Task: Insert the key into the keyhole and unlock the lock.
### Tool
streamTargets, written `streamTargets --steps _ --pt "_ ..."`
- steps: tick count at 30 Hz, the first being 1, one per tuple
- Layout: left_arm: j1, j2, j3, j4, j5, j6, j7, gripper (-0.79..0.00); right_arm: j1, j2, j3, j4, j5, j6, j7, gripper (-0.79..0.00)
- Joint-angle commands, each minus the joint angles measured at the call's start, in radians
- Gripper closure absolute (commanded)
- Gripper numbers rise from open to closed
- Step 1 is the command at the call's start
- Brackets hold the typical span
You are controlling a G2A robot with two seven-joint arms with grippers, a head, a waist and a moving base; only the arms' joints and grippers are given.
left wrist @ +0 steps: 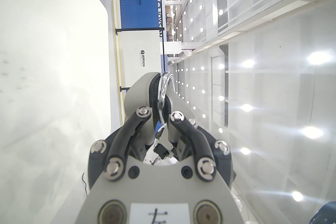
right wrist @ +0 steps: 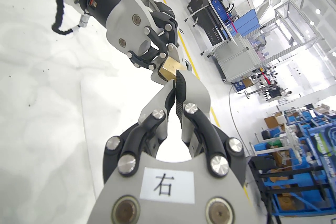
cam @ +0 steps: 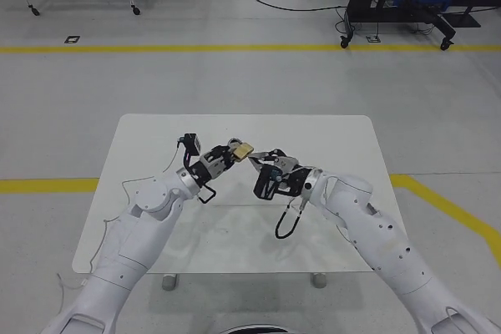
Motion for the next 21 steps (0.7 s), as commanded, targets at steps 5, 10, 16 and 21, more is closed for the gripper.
streamTargets --steps 5,10,16,21 --pt "0.011 -0.002 -0.004 -0.008 0.081 -0.091 0.052 0.0 -0.018 0.006 0.049 0.046 0.137 -0.066 -0.138 0.0" --pt "0.024 -0.005 -0.004 -0.016 0.132 -0.127 0.088 0.0 -0.022 0.011 0.072 0.086 0.182 -0.118 -0.204 0.0" --pt "0.026 -0.006 -0.01 -0.014 0.16 -0.12 0.087 0.0 -0.022 0.014 0.083 0.102 0.2 -0.139 -0.238 -0.785" --pt "0.02 -0.003 -0.019 -0.013 0.22 -0.075 0.093 0.0 -0.057 0.026 0.136 0.069 0.194 -0.118 -0.259 -0.785"
